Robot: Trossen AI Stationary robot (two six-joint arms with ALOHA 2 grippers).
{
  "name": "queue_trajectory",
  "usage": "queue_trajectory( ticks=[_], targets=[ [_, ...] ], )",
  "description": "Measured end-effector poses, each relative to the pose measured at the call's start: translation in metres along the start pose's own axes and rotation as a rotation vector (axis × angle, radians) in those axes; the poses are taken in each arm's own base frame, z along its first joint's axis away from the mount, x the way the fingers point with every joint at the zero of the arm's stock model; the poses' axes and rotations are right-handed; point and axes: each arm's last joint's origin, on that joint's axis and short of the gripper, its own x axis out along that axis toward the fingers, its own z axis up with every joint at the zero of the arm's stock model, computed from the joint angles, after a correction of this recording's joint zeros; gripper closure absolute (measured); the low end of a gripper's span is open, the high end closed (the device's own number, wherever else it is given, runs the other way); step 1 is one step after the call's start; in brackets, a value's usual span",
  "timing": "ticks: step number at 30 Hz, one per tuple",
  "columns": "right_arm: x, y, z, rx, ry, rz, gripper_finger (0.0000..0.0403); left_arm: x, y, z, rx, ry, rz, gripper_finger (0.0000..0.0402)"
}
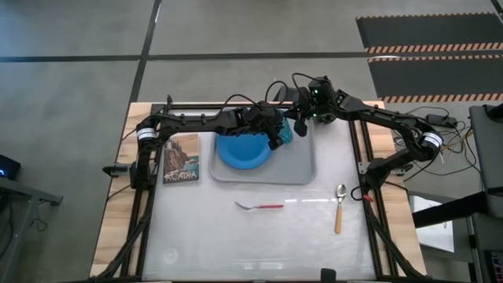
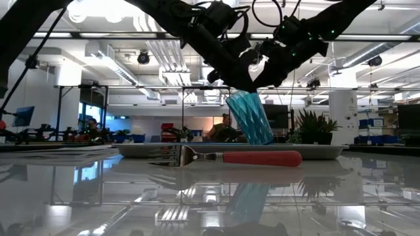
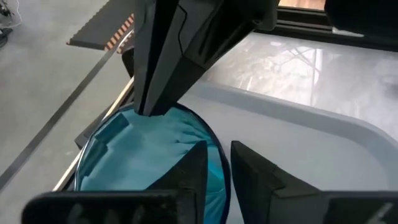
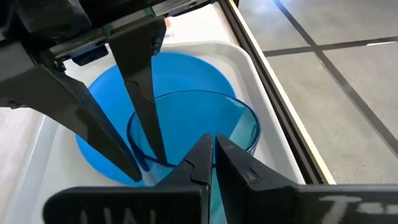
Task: Pick and place plate/cup/fork/spoon on tray
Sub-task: Put the blue cup beside the blue plate on the gray tray
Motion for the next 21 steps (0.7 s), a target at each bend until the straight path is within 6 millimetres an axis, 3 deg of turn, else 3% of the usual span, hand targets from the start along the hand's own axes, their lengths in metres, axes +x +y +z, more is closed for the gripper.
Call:
queue_trajectory(
  ticks=[12, 21],
  targets=[
    [-0.004, 0.003, -0.002, -0.01, 0.031, 0.012, 0.0394, 0.0, -0.001, 0.003, 0.003, -0.034, -0.031, 0.0331],
    [-0.023, 0.009, 0.002, -0.049, 0.058, -0.064, 0.0394, -0.001, -0.006, 0.005, 0.006, -0.058, -0.076, 0.033]
  ],
)
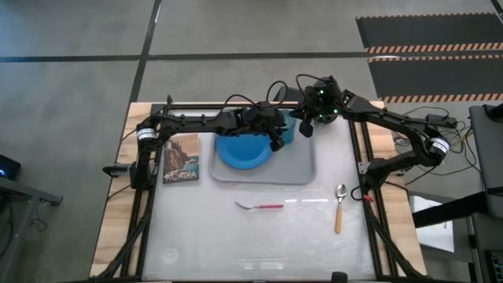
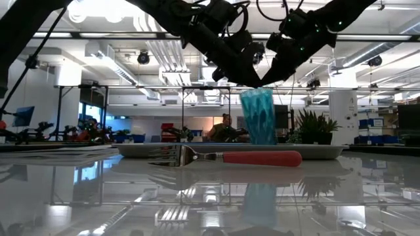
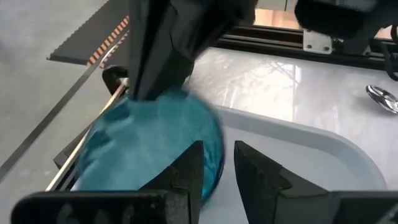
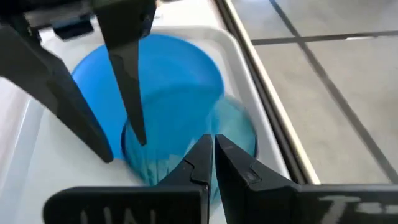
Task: Pick and place plate/cup/fork/spoon on tray
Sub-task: Put the blue cup beside the blue plate on the gray tray
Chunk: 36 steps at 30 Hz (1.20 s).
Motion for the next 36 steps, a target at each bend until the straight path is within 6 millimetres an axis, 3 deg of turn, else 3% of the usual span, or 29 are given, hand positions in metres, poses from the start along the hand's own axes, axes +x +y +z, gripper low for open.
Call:
queue_trajectory(
  ticks=[6, 11, 15, 19, 22, 27, 31, 36],
  targets=[
    [-0.01, 0.004, 0.002, 0.016, -0.003, -0.002, 0.0394, -0.012, -0.007, 0.009, 0.0, -0.02, -0.014, 0.033],
    [-0.03, 0.011, 0.007, 0.057, -0.023, -0.007, 0.0394, -0.04, -0.026, 0.016, 0.026, 0.024, -0.056, 0.033],
    [-0.057, 0.028, 0.012, 0.131, -0.039, 0.014, 0.0394, -0.073, -0.07, 0.008, 0.09, 0.055, -0.156, 0.0331],
    [-0.083, 0.056, 0.02, 0.222, -0.087, 0.084, 0.0394, -0.113, -0.128, -0.026, 0.179, 0.016, -0.257, 0.0332],
    [-0.093, 0.078, 0.026, 0.306, -0.138, 0.158, 0.0394, -0.144, -0.159, -0.052, 0.238, -0.102, -0.36, 0.0332],
    [-0.083, 0.114, 0.024, 0.334, -0.144, 0.209, 0.0394, -0.177, -0.174, -0.088, 0.274, -0.274, -0.41, 0.0332],
    [-0.06, 0.137, 0.009, 0.325, -0.051, 0.101, 0.0394, -0.192, -0.164, -0.104, 0.242, -0.351, -0.401, 0.0332],
    [-0.026, 0.147, -0.022, 0.438, 0.115, -0.037, 0.0394, -0.206, -0.147, -0.122, 0.241, -0.352, -0.396, 0.0332]
  ],
)
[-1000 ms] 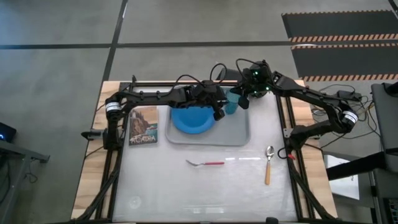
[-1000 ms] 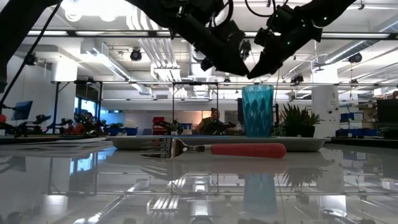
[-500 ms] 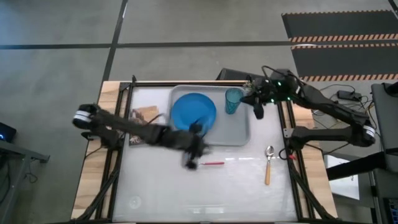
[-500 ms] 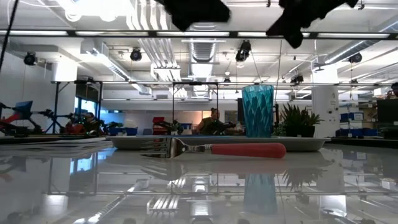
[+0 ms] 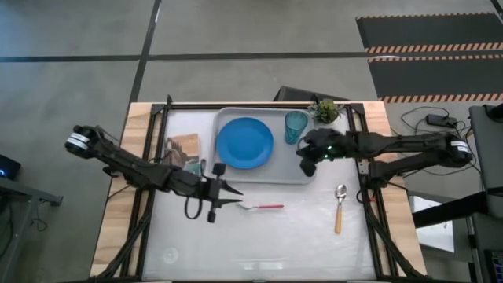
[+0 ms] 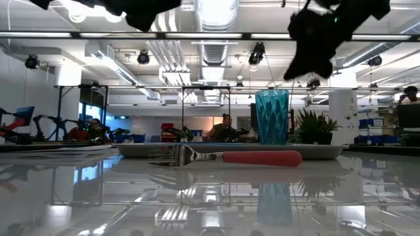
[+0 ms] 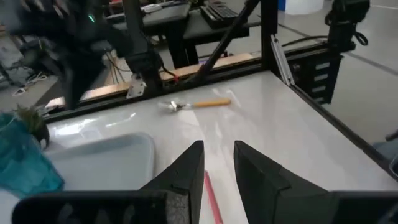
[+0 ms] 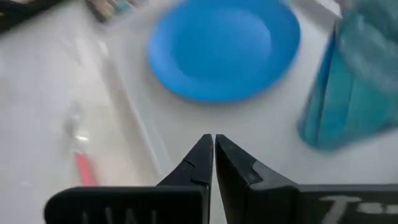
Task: Pick and place plate/cup/fork/spoon on tray
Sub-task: Put the blue cup beside the blue plate on the gray tray
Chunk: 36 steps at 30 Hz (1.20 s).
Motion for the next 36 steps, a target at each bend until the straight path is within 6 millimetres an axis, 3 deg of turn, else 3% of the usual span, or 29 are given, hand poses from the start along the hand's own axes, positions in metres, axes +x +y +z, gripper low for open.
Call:
queue_trajectory(
  ticks=[7, 15, 29, 36],
  targets=[
    [0.042, -0.022, -0.027, 0.085, 0.126, -0.262, 0.0394, -0.033, 0.01, 0.002, -0.02, -0.073, 0.076, 0.0332],
    [0.075, -0.059, -0.019, 0.038, 0.14, -0.422, 0.0394, -0.06, 0.016, -0.006, -0.037, -0.12, 0.111, 0.0332],
    [0.112, -0.094, -0.004, -0.011, 0.03, -0.46, 0.0394, -0.065, 0.018, -0.014, -0.039, -0.106, 0.155, 0.0332],
    [0.132, -0.102, 0.001, -0.015, 0.017, -0.478, 0.0394, -0.064, 0.018, -0.016, -0.039, -0.101, 0.163, 0.0332]
  ],
)
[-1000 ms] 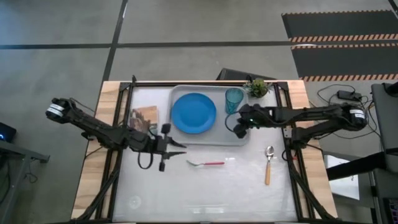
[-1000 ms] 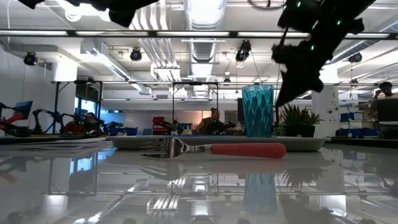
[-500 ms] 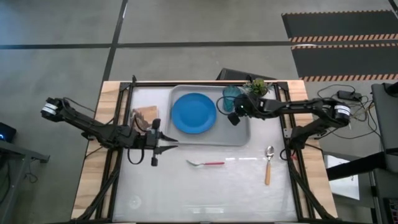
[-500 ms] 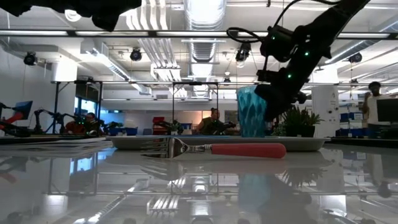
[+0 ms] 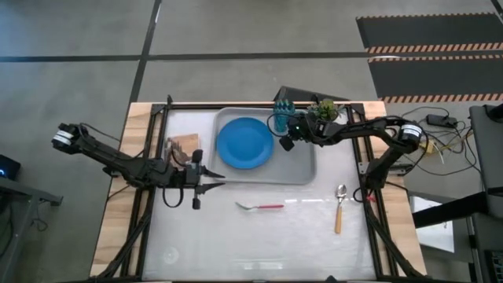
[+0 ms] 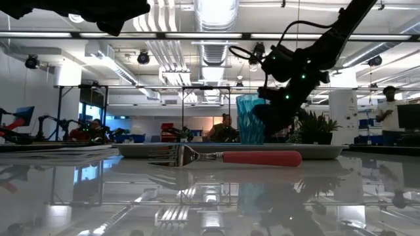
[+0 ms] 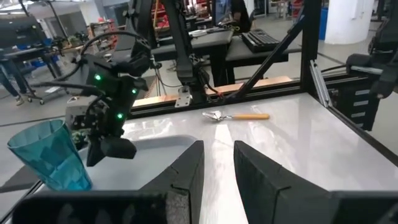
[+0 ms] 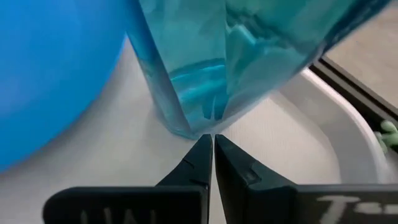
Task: Pick and place plate/cup/fork/spoon on tray
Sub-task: Put the blue cup beside the blue plate on the gray tray, then put the red fork beside the blue plate on the gray tray
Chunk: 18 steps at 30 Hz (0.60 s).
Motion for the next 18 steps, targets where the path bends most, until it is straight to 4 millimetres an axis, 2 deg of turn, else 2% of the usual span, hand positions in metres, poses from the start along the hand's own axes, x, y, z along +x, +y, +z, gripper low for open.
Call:
queue_trajectory(
  ticks=[5, 10, 14, 18],
  targets=[
    [-0.009, 0.001, 0.008, -0.007, 0.013, 0.005, 0.0394, 0.002, -0.001, -0.002, 0.002, 0.012, 0.003, 0.0332],
    [-0.044, 0.009, 0.016, 0.032, 0.013, 0.078, 0.0394, 0.003, -0.001, -0.008, -0.01, 0.038, 0.024, 0.0332],
    [-0.081, 0.03, 0.017, 0.06, -0.025, 0.256, 0.0394, 0.003, -0.001, -0.011, -0.01, 0.045, 0.026, 0.0332],
    [-0.114, 0.063, 0.009, 0.023, -0.074, 0.405, 0.0394, 0.002, -0.001, -0.012, -0.009, 0.047, 0.026, 0.0332]
  ],
)
